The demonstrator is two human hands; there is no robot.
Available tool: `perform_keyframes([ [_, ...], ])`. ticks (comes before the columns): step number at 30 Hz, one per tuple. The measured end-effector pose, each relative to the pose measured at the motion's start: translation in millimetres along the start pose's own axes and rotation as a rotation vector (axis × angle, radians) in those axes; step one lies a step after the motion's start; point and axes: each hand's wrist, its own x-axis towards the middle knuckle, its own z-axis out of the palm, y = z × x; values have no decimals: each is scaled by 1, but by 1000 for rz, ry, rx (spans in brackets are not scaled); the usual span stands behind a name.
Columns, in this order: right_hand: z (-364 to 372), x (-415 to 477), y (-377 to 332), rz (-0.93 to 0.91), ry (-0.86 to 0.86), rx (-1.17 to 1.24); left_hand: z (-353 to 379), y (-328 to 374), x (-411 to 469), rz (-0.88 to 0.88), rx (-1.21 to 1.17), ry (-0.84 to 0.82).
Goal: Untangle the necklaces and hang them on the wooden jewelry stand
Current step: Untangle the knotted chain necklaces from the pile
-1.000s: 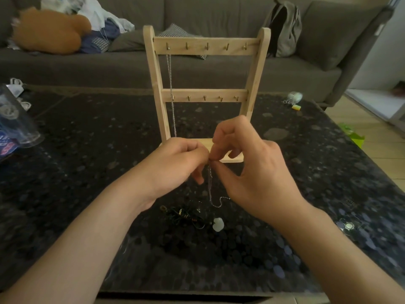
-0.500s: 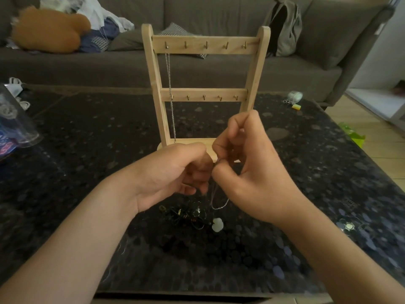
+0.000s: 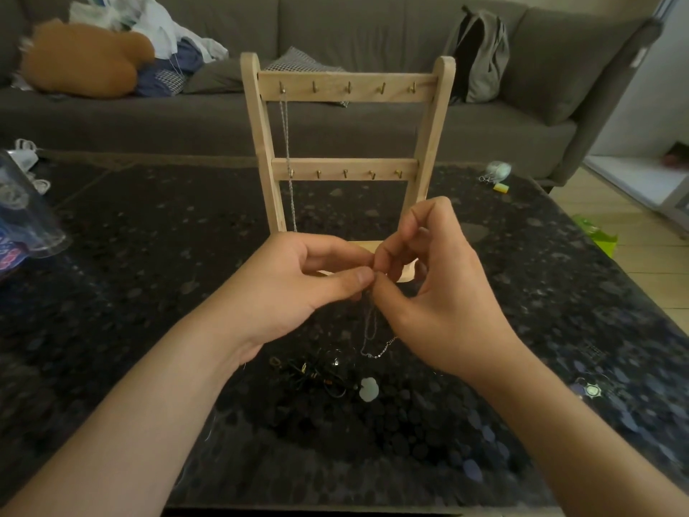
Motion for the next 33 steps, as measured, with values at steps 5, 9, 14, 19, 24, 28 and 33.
perform_keyframes([
  [5,0,1,3,62,40,25,0,-2,0,56,53,60],
  [9,1,1,5,103,37,45,-2,-3,2,103,184,72],
  [14,1,0,8,142,-11,10,0,-6,5,255,477,88],
  [19,0,0,10,167,-174,-8,3,-8,1,384,566,166],
  [24,-2,-3,6,172,-306,29,3,-6,-1,410,590,193],
  [28,-4,-2,7,187,-270,116,5,-5,-2,293,412,192],
  [33,-8,1,3,249,-123,296,7,-3,0,128,82,202],
])
